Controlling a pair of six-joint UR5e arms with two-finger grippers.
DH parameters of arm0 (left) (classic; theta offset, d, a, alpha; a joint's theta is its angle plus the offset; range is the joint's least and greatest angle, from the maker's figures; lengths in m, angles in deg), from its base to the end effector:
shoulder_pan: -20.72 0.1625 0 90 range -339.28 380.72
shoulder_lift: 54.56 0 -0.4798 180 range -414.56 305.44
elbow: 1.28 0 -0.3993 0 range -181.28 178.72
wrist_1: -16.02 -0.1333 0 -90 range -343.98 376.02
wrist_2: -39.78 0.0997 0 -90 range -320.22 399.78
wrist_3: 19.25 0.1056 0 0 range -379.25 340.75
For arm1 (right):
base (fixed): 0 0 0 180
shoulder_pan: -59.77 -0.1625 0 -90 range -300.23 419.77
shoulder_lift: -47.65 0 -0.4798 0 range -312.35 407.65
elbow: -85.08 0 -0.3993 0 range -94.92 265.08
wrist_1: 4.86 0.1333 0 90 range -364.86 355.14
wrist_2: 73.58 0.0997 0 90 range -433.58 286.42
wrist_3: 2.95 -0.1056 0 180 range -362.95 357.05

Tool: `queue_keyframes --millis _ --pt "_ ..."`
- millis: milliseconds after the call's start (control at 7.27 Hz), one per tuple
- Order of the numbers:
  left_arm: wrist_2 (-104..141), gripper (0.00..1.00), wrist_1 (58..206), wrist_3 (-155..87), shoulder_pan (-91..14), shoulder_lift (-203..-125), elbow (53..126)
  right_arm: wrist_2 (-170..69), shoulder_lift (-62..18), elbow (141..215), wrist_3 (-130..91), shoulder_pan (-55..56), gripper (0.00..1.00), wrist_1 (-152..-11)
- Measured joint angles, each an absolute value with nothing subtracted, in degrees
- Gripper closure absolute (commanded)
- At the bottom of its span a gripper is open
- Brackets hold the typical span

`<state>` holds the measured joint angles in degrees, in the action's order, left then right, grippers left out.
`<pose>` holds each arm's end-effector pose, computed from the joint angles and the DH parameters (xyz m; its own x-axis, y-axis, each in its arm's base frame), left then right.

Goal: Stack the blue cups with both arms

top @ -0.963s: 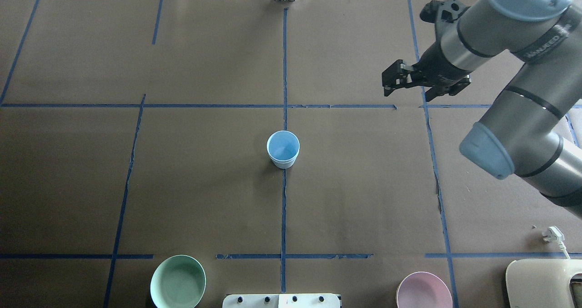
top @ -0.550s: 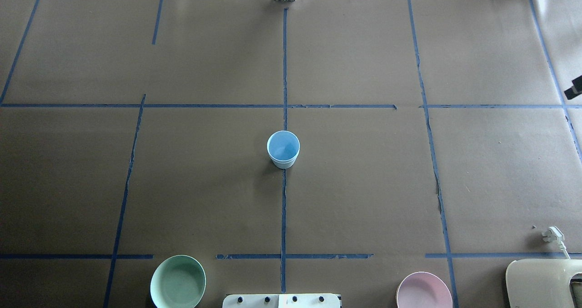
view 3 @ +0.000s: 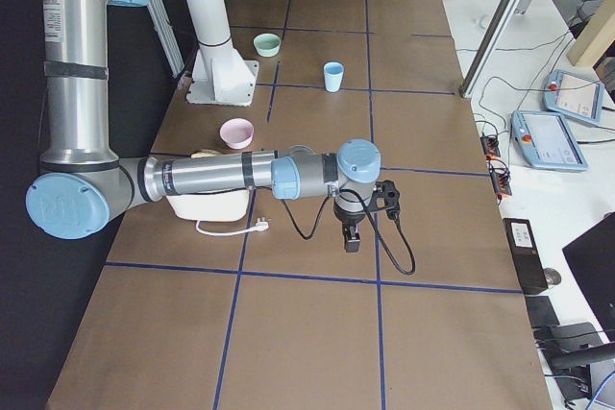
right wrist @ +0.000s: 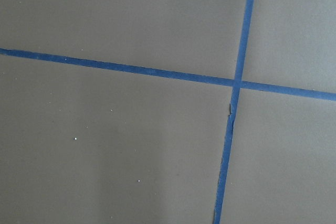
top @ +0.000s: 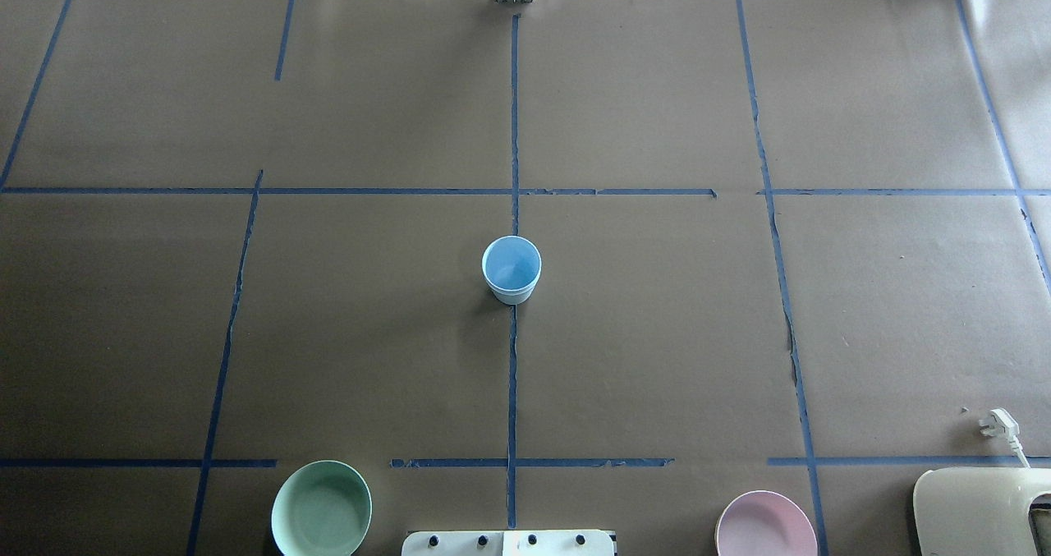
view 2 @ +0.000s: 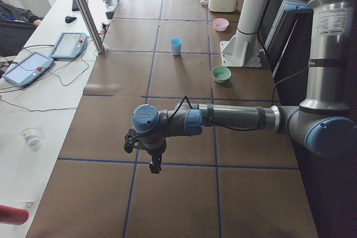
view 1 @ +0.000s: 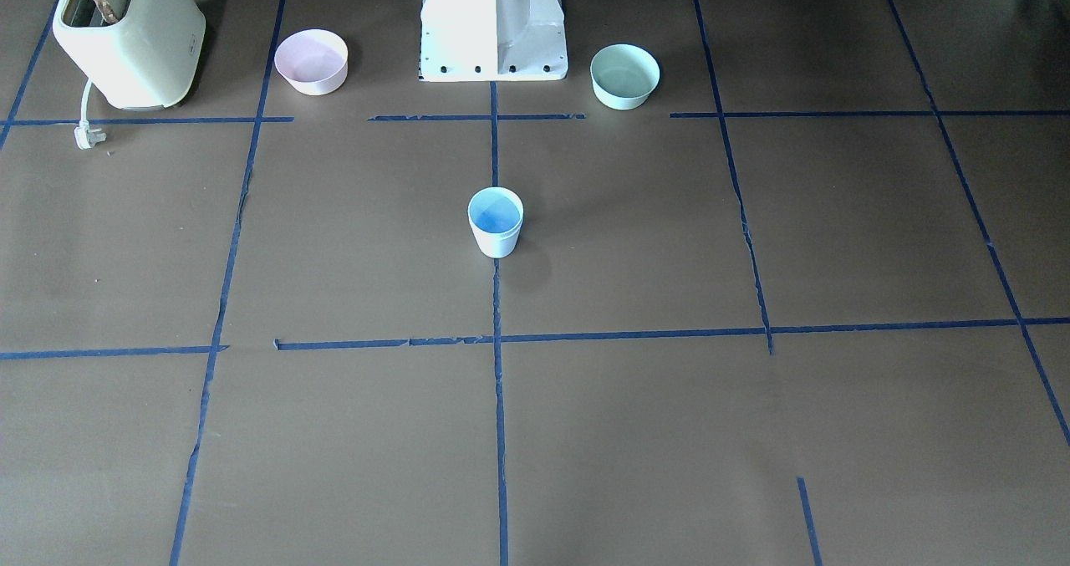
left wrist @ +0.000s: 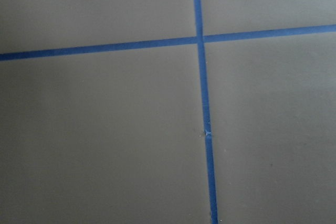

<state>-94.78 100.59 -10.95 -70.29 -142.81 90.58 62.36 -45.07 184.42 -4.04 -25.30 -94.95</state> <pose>-0.0676 -0.4758 0.7255 0.7063 0.0669 -0.7047 -0.0853 0.9963 0.0091 0.0158 -0.4844 0.6573 0.6873 -0.1223 0.7160 0.0723 0.9923 0.1001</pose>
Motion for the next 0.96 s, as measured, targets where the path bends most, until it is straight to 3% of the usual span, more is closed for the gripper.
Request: queue_keyframes --millis 962 --pt "-94.78 0.00 102.15 -11.03 -70.55 -142.89 88.75 63.69 -47.46 178.91 -3.54 -30.94 0.00 -94.06"
